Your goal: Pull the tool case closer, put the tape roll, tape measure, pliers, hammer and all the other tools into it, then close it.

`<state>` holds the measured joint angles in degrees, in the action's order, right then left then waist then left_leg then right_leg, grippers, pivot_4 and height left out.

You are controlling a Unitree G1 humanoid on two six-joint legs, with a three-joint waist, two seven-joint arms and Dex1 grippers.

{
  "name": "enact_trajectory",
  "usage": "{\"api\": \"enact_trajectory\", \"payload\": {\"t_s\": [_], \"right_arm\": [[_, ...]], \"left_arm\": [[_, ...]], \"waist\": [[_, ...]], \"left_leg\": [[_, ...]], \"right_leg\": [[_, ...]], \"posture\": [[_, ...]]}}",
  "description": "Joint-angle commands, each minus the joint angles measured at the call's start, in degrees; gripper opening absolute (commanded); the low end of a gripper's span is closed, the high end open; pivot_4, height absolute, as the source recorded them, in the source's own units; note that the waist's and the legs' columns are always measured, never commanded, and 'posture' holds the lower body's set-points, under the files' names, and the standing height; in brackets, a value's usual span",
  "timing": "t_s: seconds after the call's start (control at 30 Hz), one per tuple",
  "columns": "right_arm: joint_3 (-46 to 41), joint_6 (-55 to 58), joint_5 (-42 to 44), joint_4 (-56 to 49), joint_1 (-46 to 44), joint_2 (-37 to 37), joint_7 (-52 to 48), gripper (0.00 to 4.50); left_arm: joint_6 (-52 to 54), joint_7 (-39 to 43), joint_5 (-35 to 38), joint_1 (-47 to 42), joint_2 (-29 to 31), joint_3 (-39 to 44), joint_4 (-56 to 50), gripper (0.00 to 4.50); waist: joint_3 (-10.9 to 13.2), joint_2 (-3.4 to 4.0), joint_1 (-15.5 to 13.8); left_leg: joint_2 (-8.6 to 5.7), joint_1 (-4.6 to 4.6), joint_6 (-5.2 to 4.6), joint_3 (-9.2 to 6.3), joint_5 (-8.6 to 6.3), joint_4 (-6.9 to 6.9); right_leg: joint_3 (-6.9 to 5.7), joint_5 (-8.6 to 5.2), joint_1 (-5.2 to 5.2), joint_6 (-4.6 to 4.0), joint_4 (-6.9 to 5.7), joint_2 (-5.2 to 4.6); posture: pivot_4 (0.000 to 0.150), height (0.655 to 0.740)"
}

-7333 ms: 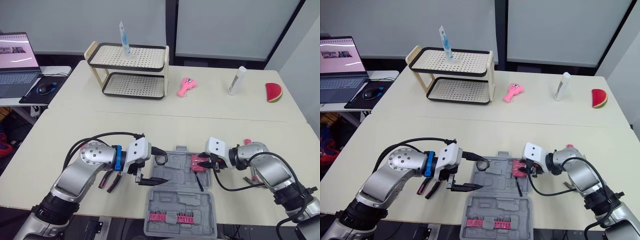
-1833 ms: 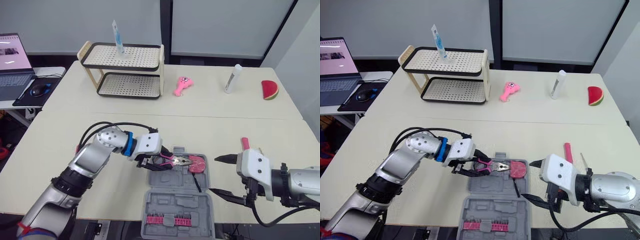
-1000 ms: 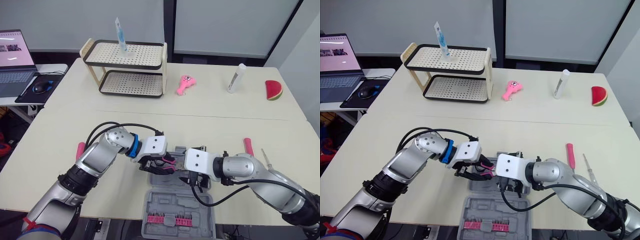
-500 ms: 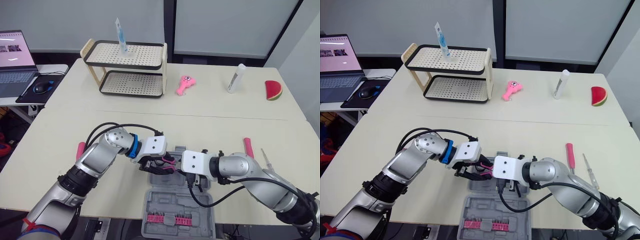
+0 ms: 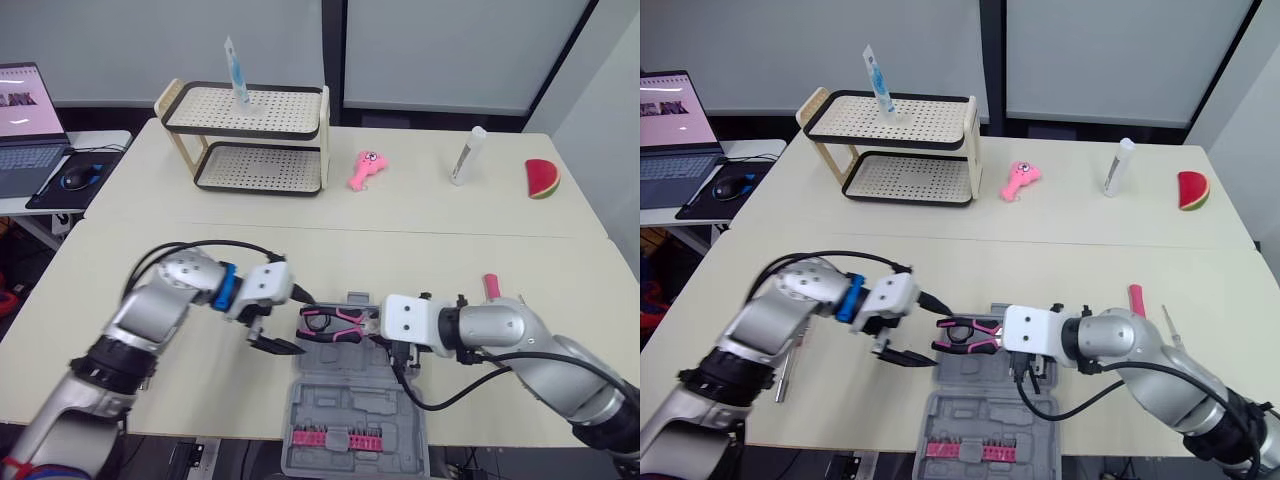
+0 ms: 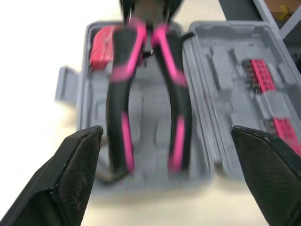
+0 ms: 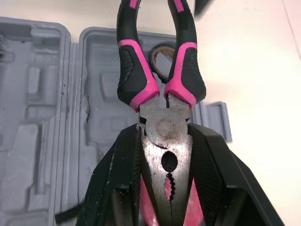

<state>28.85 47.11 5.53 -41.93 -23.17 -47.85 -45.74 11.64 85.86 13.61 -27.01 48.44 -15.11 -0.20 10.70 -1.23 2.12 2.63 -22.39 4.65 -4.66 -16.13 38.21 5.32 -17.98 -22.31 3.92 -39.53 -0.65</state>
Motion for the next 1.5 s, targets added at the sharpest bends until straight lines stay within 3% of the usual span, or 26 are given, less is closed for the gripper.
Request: {"api": "enact_trajectory", "payload": {"t_s": [0.03,0.33,0.8,1.5], "right_arm": [[-4.31,0.51,2.12,-4.55,-0.45,-2.68,-3.11,1.23],[0.42,1.55,0.07,-3.69,-1.64,-3.77,-4.94,1.23],[8.64,-1.2,-6.88,6.62,-3.7,2.85,-4.34,1.23],[11.09,-2.68,-10.77,11.28,-2.55,6.39,-7.8,1.23]], "left_arm": [[-6.71,3.5,2.26,4.84,3.75,4.92,0.86,4.5],[-11.31,1.56,5.39,14.13,4.33,10.68,-3.36,4.5],[-8.93,-0.82,5.2,16.33,5.54,10.55,-9.09,4.5],[-9.3,-2.47,4.48,16.32,4.7,9.85,-9.33,4.5]], "waist": [[0.01,0.02,0.01],[0.02,0.03,-0.45],[0.03,0.04,-0.21],[0.03,0.04,-0.22]], "left_leg": [[0.0,0.0,0.0,0.0,0.0,-0.01],[0.03,0.0,0.01,0.02,0.0,-0.04],[0.04,0.02,0.0,0.03,0.0,-0.06],[0.04,0.03,0.0,0.02,0.0,-0.06]], "right_leg": [[0.0,0.0,-0.01,-0.01,0.0,0.0],[-0.05,-0.03,0.02,-0.03,0.01,-0.02],[-0.03,-0.03,0.0,-0.04,0.0,-0.01],[-0.03,-0.02,0.0,-0.04,-0.02,0.0]], "posture": [[0.15,0.735],[0.15,0.735],[0.15,0.735],[0.15,0.735]]}}
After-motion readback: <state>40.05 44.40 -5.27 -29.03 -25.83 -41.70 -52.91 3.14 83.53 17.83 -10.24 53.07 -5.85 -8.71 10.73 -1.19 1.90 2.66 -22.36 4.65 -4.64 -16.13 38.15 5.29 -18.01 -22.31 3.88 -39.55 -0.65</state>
